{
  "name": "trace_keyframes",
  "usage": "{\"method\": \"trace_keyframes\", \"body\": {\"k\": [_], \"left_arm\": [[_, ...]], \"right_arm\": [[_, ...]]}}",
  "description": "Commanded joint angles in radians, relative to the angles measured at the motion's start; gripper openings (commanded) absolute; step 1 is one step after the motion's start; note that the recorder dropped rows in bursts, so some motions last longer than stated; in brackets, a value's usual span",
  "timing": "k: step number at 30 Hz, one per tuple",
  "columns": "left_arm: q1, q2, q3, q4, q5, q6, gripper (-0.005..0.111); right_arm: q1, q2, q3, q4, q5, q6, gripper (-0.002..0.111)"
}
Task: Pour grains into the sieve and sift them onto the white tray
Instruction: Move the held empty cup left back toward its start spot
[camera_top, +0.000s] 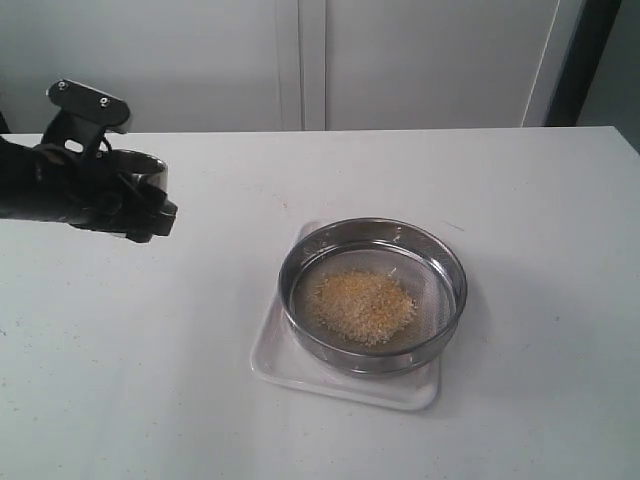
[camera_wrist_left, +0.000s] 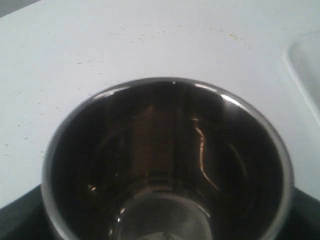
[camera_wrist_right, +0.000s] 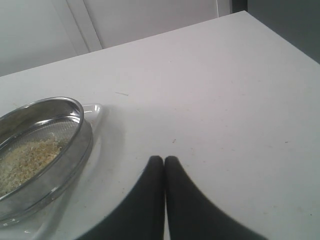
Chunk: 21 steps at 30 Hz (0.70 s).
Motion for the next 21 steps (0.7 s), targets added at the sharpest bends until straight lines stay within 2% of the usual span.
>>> {"method": "trace_keyframes", "body": {"k": [1,5,8,13,21], "left_arm": [[0.010,-0.016,0.080,-0.018,-0.142,-0.036,0.000],[0.010,-0.016,0.144,0.029,-0.279,-0.112,0.000],[0.010,-0.016,0.189,0.182,-0.383,-0.251,0.000],[0.033,-0.016,0.224,0.455,-0.462,-0.433,0.000],[0.159,-0.016,0.296,0.515,-0.614,-0.568,0.000]], "right_arm": [[0.001,-0.004,0.007,0.000,-0.014,0.003,0.000],[0.001,-0.004,0.007,0.000,-0.014,0.003,0.000],[0.001,-0.004,0.007,0.000,-0.014,0.003,0.000],[0.001,-0.004,0.007,0.000,-0.014,0.003,0.000],[0.001,-0.004,0.007,0.000,-0.014,0.003,0.000]]}}
